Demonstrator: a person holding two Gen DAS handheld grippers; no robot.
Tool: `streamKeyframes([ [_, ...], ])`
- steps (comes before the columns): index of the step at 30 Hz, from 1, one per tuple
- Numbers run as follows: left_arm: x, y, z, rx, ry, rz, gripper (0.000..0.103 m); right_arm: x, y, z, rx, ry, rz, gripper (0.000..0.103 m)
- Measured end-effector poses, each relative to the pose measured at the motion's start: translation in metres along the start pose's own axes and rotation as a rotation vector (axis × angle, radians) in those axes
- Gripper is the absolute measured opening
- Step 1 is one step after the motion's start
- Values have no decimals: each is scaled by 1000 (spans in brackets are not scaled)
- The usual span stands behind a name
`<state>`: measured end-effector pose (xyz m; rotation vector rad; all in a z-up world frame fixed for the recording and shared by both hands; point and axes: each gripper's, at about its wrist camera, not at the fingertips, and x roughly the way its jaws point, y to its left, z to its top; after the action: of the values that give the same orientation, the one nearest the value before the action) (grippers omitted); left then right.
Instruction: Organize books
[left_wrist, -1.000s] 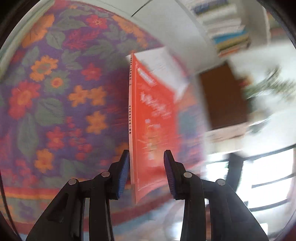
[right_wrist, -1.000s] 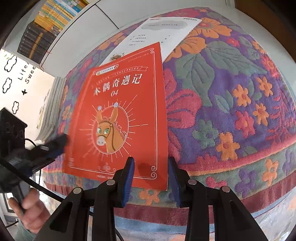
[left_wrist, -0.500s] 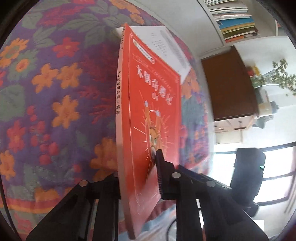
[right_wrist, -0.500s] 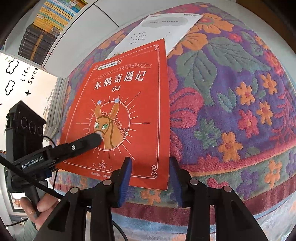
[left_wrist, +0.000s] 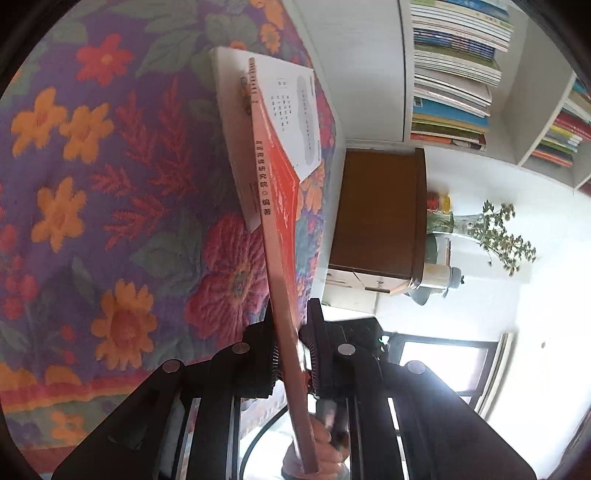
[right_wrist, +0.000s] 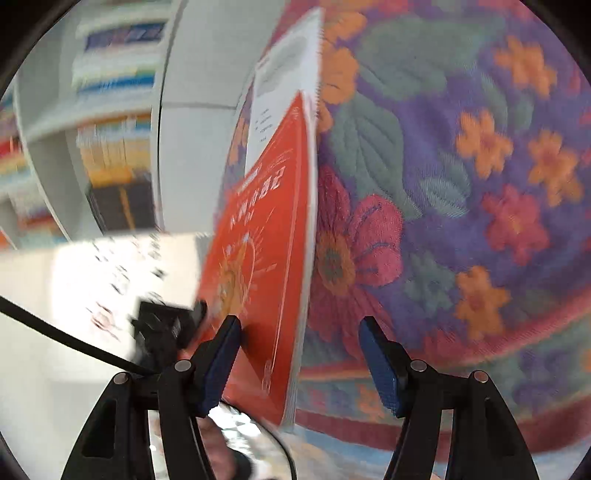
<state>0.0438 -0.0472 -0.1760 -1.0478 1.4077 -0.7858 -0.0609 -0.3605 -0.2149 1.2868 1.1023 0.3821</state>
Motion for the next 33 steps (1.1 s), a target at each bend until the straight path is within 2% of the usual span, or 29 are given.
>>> streamKeyframes([
  [1, -2, 0, -2, -1, 2, 4, 11, 5, -3, 3, 22, 2, 18, 63],
  [3, -1, 1, -4, -3, 5, 23, 11, 13, -4, 9, 32, 0, 32, 50],
  [5, -1, 3, -5, 6, 6, 58, 9, 17, 3, 12, 16, -4, 8, 39],
  [6, -1, 1, -6, 20, 7, 82, 9, 19, 8, 11, -10, -14, -28, 39],
  [9, 0, -4, -6, 73, 5, 175, 9, 14, 35, 11, -176, -52, -175, 35],
  [10, 2, -10, -9, 117, 6, 231, 11, 14, 46, 7, -243, -64, -234, 35],
  [14, 9, -32, -18, 258, -6, 370, 14, 22, 83, -9, -473, -93, -436, 33],
  [17, 10, -50, -29, 372, -13, 450, 18, 30, 110, -29, -668, -138, -596, 33],
  [19, 5, -57, -33, 415, -27, 477, 20, 35, 126, -46, -791, -162, -676, 33],
  [21, -5, -64, -37, 448, -41, 481, 21, 35, 134, -59, -858, -161, -692, 33],
  [25, -31, -68, -47, 492, -46, 472, 21, 28, 140, -73, -857, -153, -643, 33],
  [30, -59, -77, -58, 543, -74, 495, 22, 45, 163, -100, -887, -160, -641, 33],
  [33, -82, -78, -60, 552, -97, 483, 22, 55, 181, -116, -901, -161, -617, 33],
])
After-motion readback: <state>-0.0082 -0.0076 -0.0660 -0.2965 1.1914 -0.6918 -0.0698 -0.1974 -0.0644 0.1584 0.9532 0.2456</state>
